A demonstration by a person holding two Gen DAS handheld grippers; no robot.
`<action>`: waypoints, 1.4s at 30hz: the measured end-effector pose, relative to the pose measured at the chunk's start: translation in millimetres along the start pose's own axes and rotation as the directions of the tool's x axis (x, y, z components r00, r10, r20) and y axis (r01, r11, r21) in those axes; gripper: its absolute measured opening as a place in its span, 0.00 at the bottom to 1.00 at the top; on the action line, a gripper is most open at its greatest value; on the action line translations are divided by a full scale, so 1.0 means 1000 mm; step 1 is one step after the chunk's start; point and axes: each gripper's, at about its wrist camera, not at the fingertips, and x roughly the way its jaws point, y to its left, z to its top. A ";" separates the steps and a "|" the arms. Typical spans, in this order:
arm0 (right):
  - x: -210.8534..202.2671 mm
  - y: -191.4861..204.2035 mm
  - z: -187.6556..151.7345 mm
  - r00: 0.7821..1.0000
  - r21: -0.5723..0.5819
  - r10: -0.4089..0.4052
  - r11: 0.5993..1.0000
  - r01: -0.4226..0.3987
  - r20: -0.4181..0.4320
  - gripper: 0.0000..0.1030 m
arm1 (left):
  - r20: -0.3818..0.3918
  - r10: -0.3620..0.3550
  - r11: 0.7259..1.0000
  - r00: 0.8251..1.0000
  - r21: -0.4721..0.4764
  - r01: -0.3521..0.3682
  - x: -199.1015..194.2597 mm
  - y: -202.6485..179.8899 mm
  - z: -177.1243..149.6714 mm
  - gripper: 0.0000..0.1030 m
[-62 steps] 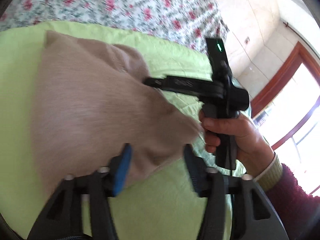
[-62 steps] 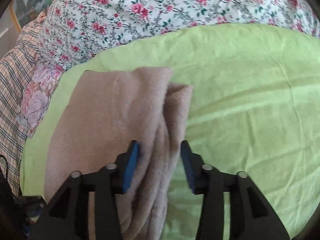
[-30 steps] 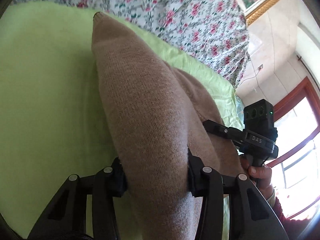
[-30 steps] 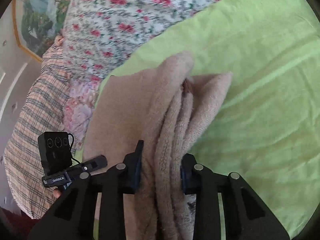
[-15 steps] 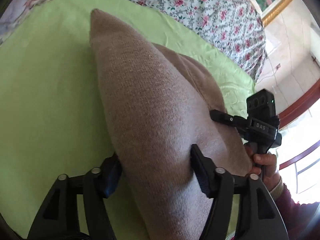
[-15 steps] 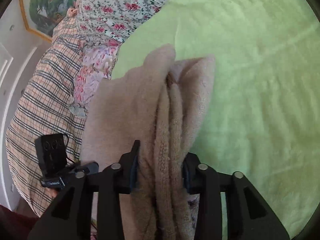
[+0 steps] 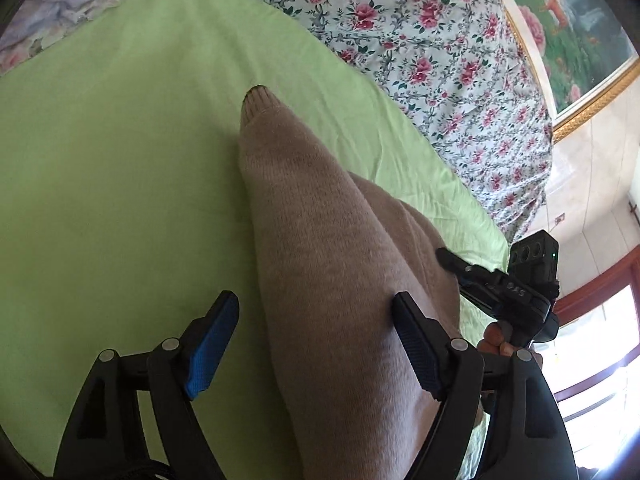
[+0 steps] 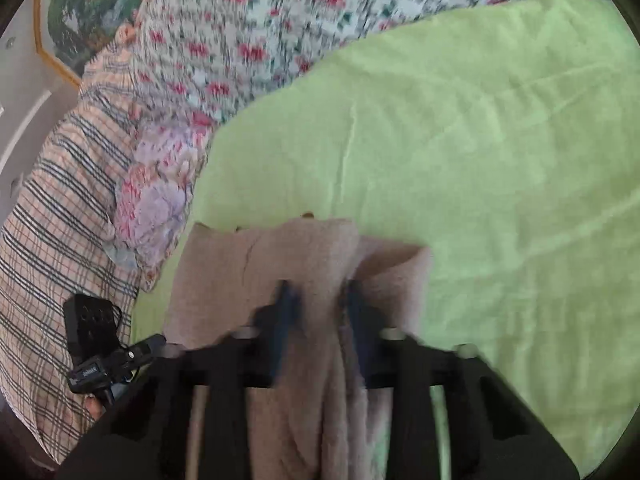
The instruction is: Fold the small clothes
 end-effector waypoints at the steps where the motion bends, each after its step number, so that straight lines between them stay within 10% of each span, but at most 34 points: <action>1: -0.008 0.003 0.000 0.999 -0.013 0.004 1.000 -0.004 0.033 0.08 | 0.005 0.020 1.000 1.000 0.011 -0.020 0.005 -0.005 0.002 0.72; 6: -0.050 -0.015 -0.014 0.987 0.029 -0.026 0.999 0.021 0.158 0.08 | 0.060 0.144 0.976 0.988 0.154 -0.152 0.005 -0.029 0.000 0.43; 14: -0.019 -0.036 -0.026 0.997 0.127 -0.010 0.992 0.001 0.075 0.15 | 0.067 0.276 0.927 0.959 0.244 -0.284 0.014 -0.045 -0.007 0.43; 18: -0.045 -0.021 -0.035 0.994 0.096 0.002 0.995 -0.013 0.113 0.35 | 0.092 0.287 0.916 0.954 0.265 -0.301 -0.012 -0.053 -0.022 0.43; 29: -0.118 0.010 -0.138 0.992 0.028 0.012 0.999 -0.016 0.125 0.38 | 0.101 0.202 0.905 0.974 0.362 -0.225 -0.095 -0.069 -0.148 0.59; 37: -0.105 0.017 -0.165 0.998 -0.012 0.009 1.000 -0.009 0.063 0.38 | 0.131 0.344 0.809 0.930 0.461 -0.365 -0.060 -0.083 -0.194 0.60; 42: -0.087 0.022 -0.167 0.999 -0.036 0.027 0.999 -0.026 0.019 0.35 | 0.147 0.399 0.828 0.905 0.366 -0.424 -0.050 -0.072 -0.184 0.27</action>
